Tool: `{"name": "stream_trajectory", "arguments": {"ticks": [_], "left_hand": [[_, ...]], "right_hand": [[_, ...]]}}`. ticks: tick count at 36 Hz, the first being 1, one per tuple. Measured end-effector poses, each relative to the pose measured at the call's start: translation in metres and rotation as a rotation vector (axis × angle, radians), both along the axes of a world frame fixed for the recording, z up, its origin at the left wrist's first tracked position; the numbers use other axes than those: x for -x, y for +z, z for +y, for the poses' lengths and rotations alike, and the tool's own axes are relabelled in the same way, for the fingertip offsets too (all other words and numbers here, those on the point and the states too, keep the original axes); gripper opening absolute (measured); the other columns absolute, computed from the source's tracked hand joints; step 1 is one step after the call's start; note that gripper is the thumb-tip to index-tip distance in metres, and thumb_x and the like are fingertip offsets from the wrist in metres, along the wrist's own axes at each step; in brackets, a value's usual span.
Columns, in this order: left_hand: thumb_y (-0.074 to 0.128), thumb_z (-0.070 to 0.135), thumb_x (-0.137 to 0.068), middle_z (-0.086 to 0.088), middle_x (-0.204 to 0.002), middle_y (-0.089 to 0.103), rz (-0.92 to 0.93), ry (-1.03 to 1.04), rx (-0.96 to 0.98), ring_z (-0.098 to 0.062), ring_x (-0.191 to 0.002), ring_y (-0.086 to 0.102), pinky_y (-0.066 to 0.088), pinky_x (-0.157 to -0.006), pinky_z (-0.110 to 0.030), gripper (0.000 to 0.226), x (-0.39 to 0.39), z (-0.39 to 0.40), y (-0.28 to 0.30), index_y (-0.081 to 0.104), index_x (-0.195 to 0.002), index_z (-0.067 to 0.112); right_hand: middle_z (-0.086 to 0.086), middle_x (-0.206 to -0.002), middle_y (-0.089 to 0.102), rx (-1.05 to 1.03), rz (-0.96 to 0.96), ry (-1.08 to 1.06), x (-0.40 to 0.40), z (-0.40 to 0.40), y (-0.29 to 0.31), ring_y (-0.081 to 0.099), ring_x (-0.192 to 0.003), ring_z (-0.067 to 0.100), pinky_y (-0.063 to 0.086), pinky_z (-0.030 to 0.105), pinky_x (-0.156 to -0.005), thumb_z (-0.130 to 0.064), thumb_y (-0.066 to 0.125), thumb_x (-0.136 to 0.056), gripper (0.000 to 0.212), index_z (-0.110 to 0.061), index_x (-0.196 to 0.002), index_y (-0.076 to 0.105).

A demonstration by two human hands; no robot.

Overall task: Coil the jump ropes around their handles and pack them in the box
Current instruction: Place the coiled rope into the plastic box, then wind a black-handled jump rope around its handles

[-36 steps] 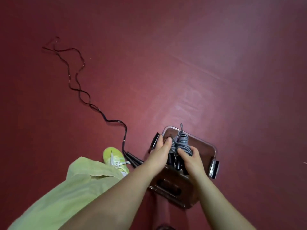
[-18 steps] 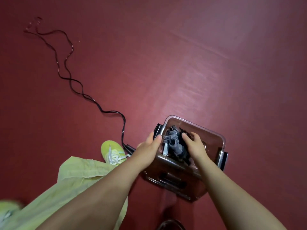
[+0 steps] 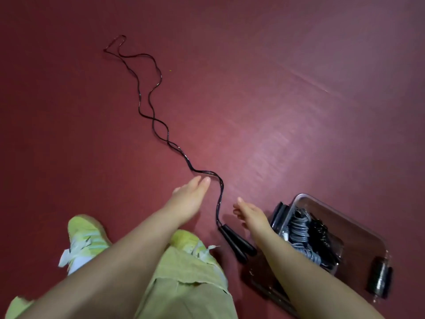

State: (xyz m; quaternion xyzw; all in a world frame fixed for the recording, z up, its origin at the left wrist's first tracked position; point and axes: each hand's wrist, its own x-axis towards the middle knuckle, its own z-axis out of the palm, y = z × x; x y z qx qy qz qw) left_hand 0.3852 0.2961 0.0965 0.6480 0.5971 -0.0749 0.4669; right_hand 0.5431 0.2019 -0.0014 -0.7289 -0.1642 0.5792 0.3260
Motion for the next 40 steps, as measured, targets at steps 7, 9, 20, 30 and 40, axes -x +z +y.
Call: {"name": "stream_trajectory", "arguments": {"ticks": [7, 9, 20, 30, 40], "left_hand": [[0.024, 0.054, -0.099, 0.003, -0.154, 0.033, -0.067, 0.154, 0.139, -0.020, -0.143, 0.025, 0.018, -0.117, -0.035, 0.056, 0.045, -0.011, -0.071, 0.031, -0.148, 0.027], [0.023, 0.057, -0.098, 0.003, -0.152, 0.037, -0.079, 0.200, 0.172, -0.020, -0.142, 0.028, 0.019, -0.117, -0.038, 0.058, 0.058, -0.020, -0.092, 0.034, -0.146, 0.027], [0.027, 0.053, -0.098, -0.003, -0.142, 0.049, -0.163, 0.452, 0.298, -0.018, -0.133, 0.042, 0.026, -0.115, -0.039, 0.056, 0.094, -0.049, -0.117, 0.039, -0.143, 0.022], [0.027, 0.073, -0.087, -0.004, -0.138, 0.053, -0.328, 0.652, 0.187, -0.021, -0.130, 0.045, 0.028, -0.114, -0.042, 0.074, 0.097, -0.027, -0.064, 0.045, -0.140, 0.024], [0.034, 0.095, -0.058, -0.001, -0.131, 0.060, -0.639, 0.609, 0.053, -0.014, -0.125, 0.053, 0.028, -0.115, -0.039, 0.105, 0.165, -0.034, 0.105, 0.056, -0.132, 0.023]], "right_hand": [[0.002, -0.067, 0.069, 0.166, -0.146, 0.126, 0.033, 0.019, -0.088, 0.062, -0.062, 0.016, 0.055, 0.025, -0.062, -0.049, 0.075, -0.076, 0.044, -0.005, -0.080, 0.072], [-0.004, -0.068, 0.072, 0.245, -0.226, 0.182, 0.040, 0.016, -0.118, 0.068, -0.072, 0.018, 0.058, 0.035, -0.076, -0.070, 0.071, -0.055, 0.058, -0.017, -0.078, 0.072], [0.014, -0.089, 0.065, 0.326, -0.592, 0.422, 0.071, 0.025, -0.144, 0.060, -0.095, 0.035, 0.045, 0.035, -0.076, -0.038, 0.066, -0.085, 0.028, -0.011, -0.080, 0.063], [0.009, -0.069, 0.065, -0.209, -0.131, 0.173, 0.096, 0.065, -0.019, 0.060, -0.064, 0.013, 0.050, 0.035, -0.066, -0.019, 0.063, -0.092, 0.024, -0.010, -0.071, 0.055], [0.007, -0.077, 0.068, -0.452, 0.381, 0.240, 0.173, 0.088, 0.217, 0.061, -0.081, 0.033, 0.049, 0.050, -0.084, -0.015, 0.051, -0.099, 0.021, -0.009, -0.079, 0.054]]}}
